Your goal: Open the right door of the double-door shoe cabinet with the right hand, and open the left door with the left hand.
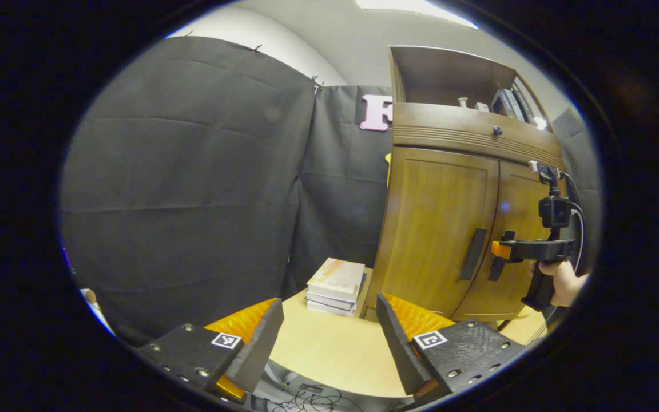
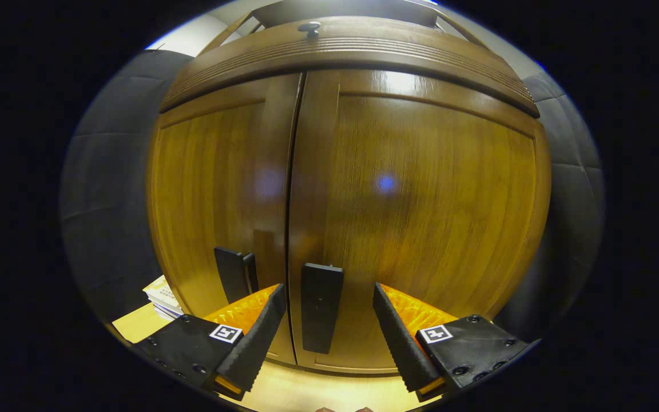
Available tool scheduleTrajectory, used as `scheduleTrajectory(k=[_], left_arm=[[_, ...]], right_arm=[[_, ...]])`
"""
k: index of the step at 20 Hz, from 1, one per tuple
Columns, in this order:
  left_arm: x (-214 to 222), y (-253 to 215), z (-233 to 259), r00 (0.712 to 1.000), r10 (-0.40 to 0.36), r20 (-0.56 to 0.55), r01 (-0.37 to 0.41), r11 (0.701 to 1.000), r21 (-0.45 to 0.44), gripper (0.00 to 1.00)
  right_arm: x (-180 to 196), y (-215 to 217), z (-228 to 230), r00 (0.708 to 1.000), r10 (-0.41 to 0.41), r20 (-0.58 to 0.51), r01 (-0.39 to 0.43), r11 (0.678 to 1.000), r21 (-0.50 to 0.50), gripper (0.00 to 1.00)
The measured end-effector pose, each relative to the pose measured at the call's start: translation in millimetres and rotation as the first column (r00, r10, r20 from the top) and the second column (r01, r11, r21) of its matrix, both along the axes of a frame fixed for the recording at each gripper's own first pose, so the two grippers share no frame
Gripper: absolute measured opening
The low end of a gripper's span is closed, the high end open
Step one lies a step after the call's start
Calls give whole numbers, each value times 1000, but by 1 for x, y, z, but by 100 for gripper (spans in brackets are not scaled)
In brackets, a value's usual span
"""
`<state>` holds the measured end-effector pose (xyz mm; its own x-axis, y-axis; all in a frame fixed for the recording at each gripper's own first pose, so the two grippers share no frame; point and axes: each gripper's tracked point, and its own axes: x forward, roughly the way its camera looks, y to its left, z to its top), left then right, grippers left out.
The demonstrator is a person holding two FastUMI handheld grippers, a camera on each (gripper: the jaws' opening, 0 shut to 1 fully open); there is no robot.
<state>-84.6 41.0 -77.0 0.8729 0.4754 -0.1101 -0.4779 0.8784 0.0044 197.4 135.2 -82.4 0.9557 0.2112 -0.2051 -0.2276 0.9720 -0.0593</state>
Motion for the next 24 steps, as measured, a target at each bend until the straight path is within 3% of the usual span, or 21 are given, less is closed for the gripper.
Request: scheduleTrajectory(k=[4, 7, 11, 13, 15, 16, 24], left_arm=[[4, 1, -7, 1000, 29, -10, -29, 1000, 6, 91], [5, -2, -9, 999, 33, -24, -33, 999, 18, 95], [8, -3, -10, 1000, 8, -30, -7, 1000, 30, 93], [11, -4, -10, 999, -9, -35, 10, 999, 39, 94], [12, -6, -11, 999, -31, -39, 33, 998, 47, 95], [13, -7, -12, 998, -43, -42, 45, 998, 51, 91], [39, -9, -8, 988, -147, -48, 149, 988, 49, 92]], right_arm=[[5, 1, 0, 1000, -13, 10, 13, 1000, -10, 95], [5, 6, 1, 1000, -5, 15, 5, 1000, -13, 73], [4, 8, -3, 1000, -21, -21, 22, 1000, 22, 40], [4, 10, -5, 998, -27, -49, 30, 998, 54, 32], [4, 10, -6, 998, -20, -53, 23, 998, 56, 29], [4, 9, -6, 998, -13, -58, 16, 998, 56, 25], [-36, 1, -8, 998, 11, -58, -6, 997, 80, 25]])
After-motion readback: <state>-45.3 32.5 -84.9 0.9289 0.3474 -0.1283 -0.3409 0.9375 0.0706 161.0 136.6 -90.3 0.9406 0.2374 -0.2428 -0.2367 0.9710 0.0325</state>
